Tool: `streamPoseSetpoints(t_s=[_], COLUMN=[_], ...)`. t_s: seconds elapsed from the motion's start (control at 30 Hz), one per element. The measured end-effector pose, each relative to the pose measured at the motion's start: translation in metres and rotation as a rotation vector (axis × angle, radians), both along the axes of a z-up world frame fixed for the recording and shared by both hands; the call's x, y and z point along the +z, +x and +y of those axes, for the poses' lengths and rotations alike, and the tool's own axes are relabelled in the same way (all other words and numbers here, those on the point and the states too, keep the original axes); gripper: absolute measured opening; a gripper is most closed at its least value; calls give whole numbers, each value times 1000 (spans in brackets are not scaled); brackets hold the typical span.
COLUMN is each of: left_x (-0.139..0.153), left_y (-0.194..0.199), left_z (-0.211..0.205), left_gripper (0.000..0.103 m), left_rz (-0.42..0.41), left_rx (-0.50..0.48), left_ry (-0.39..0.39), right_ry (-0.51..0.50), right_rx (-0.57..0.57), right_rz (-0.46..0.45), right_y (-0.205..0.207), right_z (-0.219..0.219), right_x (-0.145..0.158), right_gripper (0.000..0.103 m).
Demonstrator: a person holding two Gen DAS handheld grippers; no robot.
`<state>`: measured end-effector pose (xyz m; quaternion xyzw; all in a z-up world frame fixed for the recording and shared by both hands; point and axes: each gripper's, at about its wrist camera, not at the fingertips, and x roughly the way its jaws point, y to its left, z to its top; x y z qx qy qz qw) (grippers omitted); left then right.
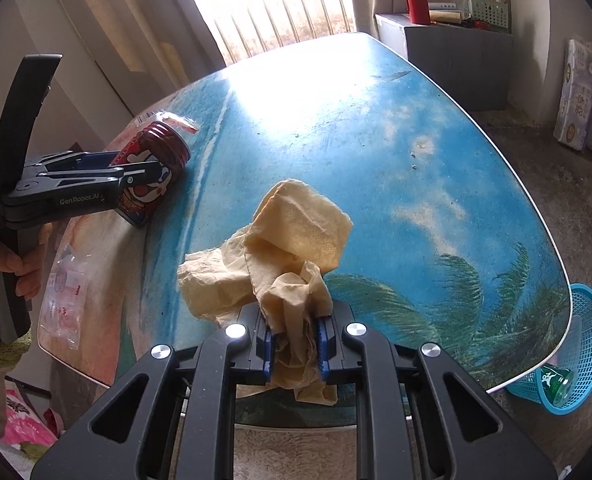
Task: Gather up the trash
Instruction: 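Close the left tool on the red cartoon can while the right tool holds the bag, then carry the red can and paper bag toward the blue wastebasket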
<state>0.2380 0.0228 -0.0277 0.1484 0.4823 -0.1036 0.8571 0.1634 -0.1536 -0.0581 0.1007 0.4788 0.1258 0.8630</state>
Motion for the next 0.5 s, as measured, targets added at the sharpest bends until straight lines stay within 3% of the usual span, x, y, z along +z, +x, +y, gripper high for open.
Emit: streamPoseSetpoints(t_s=[0.3, 0.5], left_x=[1, -1], left_y=[-56, -62], left_z=[-27, -23], left_gripper=[60, 61], left_rz=[39, 14], left_rx=[-51, -21], left_ry=[-54, -71], right_ry=[24, 54], right_rx=[-33, -56], right_rz=[16, 36], right_y=[-3, -6], right_z=[-17, -24], right_x=[0, 1], right_gripper=[16, 16])
